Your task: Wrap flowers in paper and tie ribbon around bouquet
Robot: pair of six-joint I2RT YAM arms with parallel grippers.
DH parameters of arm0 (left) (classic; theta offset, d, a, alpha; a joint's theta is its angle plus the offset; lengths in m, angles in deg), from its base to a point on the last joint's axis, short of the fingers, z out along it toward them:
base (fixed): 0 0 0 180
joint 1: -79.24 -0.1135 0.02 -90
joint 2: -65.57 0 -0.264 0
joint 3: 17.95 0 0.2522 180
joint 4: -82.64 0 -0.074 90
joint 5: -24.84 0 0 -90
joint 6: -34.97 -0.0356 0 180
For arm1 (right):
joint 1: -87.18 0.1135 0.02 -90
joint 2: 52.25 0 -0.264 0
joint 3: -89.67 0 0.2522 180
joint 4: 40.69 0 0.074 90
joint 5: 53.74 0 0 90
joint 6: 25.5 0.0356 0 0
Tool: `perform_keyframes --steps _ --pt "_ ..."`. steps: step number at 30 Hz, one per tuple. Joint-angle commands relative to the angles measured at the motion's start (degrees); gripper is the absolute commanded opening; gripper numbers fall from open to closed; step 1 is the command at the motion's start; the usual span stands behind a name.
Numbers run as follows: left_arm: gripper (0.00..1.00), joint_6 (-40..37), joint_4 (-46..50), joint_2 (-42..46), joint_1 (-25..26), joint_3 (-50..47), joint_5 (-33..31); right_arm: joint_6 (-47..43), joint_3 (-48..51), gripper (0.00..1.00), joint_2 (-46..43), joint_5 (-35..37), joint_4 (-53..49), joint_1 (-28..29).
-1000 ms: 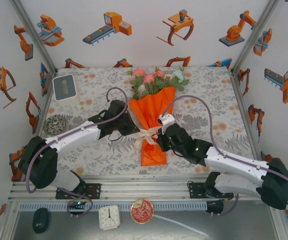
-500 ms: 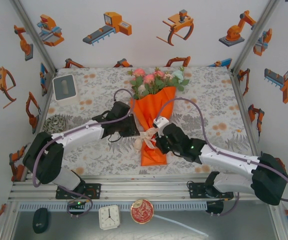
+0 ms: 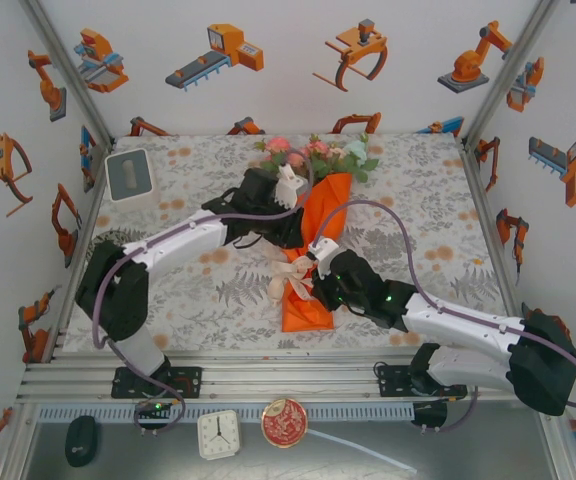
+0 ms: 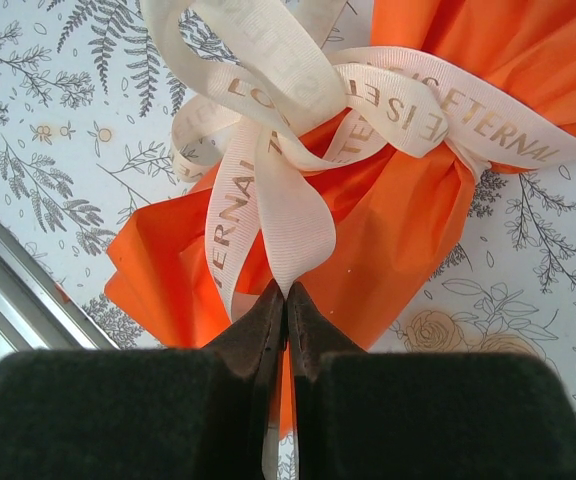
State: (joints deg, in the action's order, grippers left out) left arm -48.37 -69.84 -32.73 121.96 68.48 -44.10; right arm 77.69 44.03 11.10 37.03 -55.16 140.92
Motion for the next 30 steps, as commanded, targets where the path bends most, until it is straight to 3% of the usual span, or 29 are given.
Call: perform_keyframes --steps 1,8,20,23,25,30 --pt "0.38 -2.1 -1.1 -1.1 0.1 -0.9 7.6 -0.9 0.4 0.06 -0.7 -0.3 1.6 -0.3" --pt "0.38 -0.8 0.0 -3.5 0.2 -2.0 8.7 -0.8 0.6 0.05 0.0 -0.8 2.2 -0.3" --pt "0.26 -0.5 0.1 -5.3 0.5 -2.0 10.0 -0.3 1.1 0.05 -0.1 -0.8 2.3 -0.5" --pt "0.1 -0.3 0.4 -5.3 0.4 -1.8 11.5 -0.4 1.1 0.05 -0.1 -0.6 2.1 -0.6" --pt "0.0 1.7 -0.7 -4.3 0.3 -1.7 12.8 -0.6 1.0 0.05 -0.2 -0.4 1.9 -0.6" --pt "0.0 14.6 -9.0 -1.7 -0.3 -1.1 16.3 -1.5 0.8 0.05 -0.8 0.4 1.5 -0.6"
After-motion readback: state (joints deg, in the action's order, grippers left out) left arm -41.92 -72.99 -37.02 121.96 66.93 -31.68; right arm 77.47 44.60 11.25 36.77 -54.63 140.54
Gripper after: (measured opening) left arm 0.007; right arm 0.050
